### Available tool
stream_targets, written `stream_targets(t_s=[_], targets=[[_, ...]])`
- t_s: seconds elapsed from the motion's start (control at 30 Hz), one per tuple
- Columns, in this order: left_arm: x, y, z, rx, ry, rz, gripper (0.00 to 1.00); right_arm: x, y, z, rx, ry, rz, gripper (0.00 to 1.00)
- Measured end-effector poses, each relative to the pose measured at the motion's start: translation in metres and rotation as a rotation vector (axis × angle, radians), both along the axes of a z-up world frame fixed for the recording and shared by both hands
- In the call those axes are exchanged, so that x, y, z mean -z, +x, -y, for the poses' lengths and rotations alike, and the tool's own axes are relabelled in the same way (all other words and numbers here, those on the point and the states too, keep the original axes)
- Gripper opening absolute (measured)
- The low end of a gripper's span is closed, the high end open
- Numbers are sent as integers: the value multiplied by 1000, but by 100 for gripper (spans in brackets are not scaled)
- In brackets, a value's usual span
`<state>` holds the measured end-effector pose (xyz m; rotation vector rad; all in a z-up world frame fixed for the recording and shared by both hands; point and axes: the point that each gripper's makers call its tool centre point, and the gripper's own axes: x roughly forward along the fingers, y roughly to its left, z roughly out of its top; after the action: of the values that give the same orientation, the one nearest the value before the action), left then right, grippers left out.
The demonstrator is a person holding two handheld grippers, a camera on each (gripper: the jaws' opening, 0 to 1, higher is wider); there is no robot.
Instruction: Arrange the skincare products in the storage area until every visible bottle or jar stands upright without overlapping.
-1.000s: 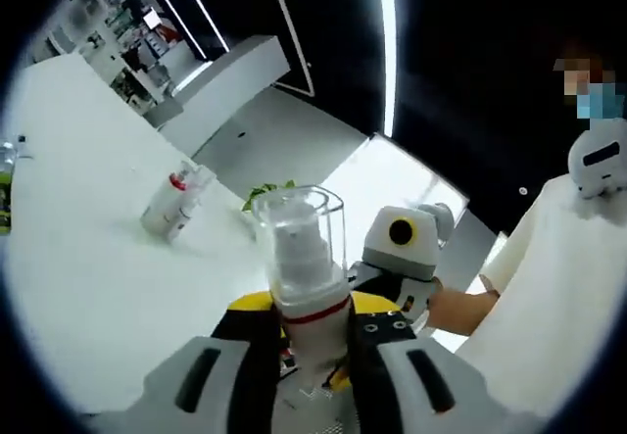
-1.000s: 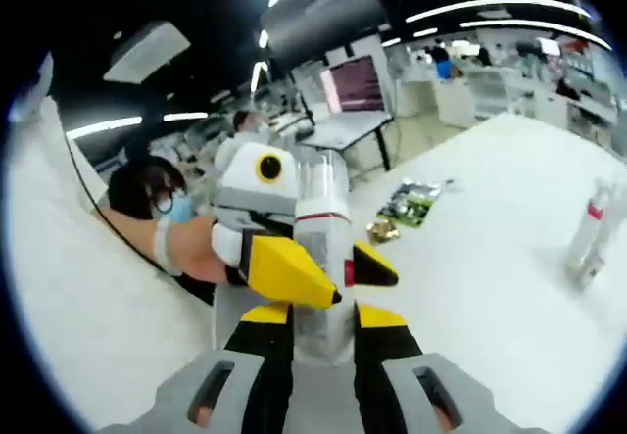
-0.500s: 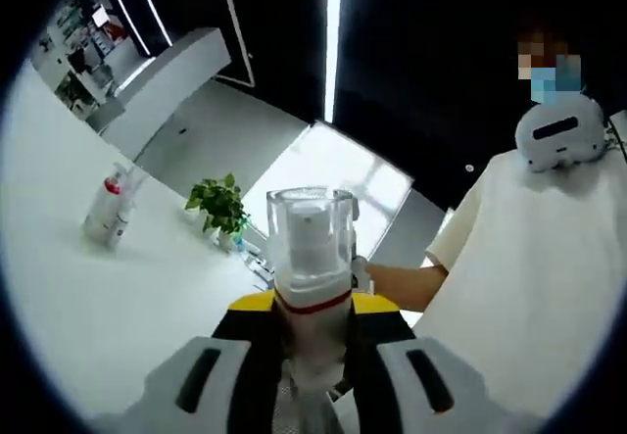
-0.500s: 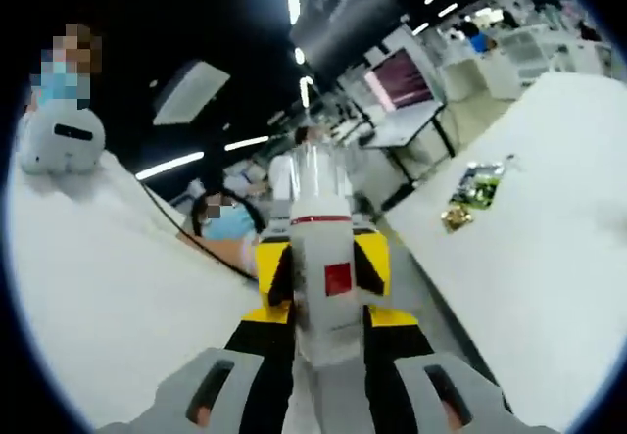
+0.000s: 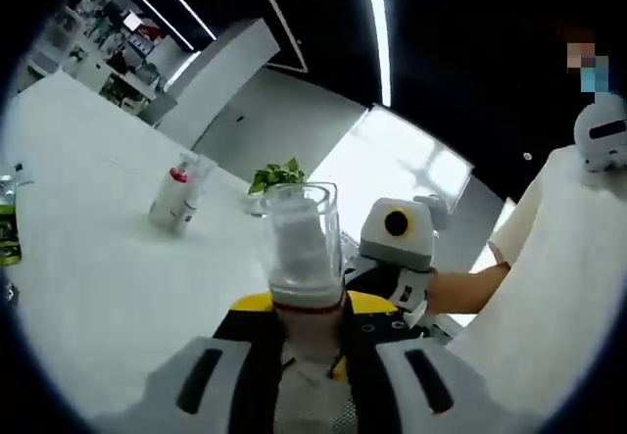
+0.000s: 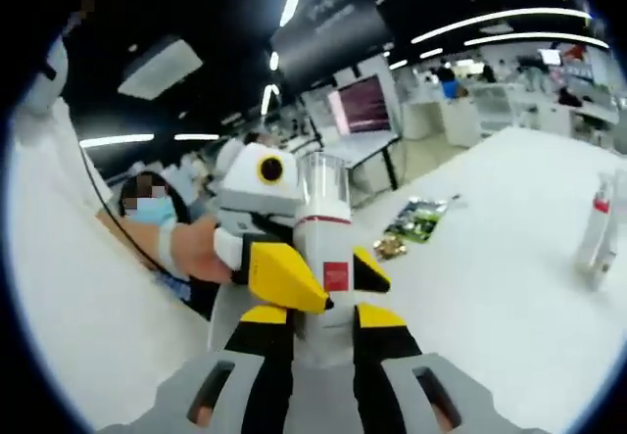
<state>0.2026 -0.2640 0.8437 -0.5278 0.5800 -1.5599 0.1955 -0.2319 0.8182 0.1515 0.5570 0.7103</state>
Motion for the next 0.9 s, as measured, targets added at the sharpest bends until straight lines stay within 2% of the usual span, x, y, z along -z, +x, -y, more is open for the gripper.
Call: stream_targets(t_s=[0.1,0.23,0.3,0.4,0.5,0.53,0.57,0.63,0.73,0.8,0.87,0.9], targets=[[5,4,0,-40,31,-2,21,5,5,4,51,-72,19,17],[12,7,2,-58,74,0,21,12,10,11,98,-274,64,17],[12,6,1,-55,76,7,20,12,10,9,87,-308,76,18],[9,1,1,-30,59,11,20,10,4,7,62,-207,23,18],[6,-8,3,19,44,23,20,8,-10,7,-37,-122,-38,18],[5,-13,3,40,37,29,20,6,-13,8,-62,-101,-38,18],[2,-18,4,63,22,47,20,3,-16,7,-88,-69,-44,17],[-3,-29,3,128,-9,40,20,-3,-28,5,-154,23,-84,17],[-20,-50,1,245,-104,33,20,-12,-51,-1,-263,176,-167,18],[-26,-58,-1,283,-140,32,20,-12,-64,-5,-327,206,-205,20],[-29,-62,-3,302,-155,28,20,-15,-67,-8,-361,215,-177,20],[-30,-63,-3,307,-158,28,20,-15,-68,-9,-354,225,-189,20]])
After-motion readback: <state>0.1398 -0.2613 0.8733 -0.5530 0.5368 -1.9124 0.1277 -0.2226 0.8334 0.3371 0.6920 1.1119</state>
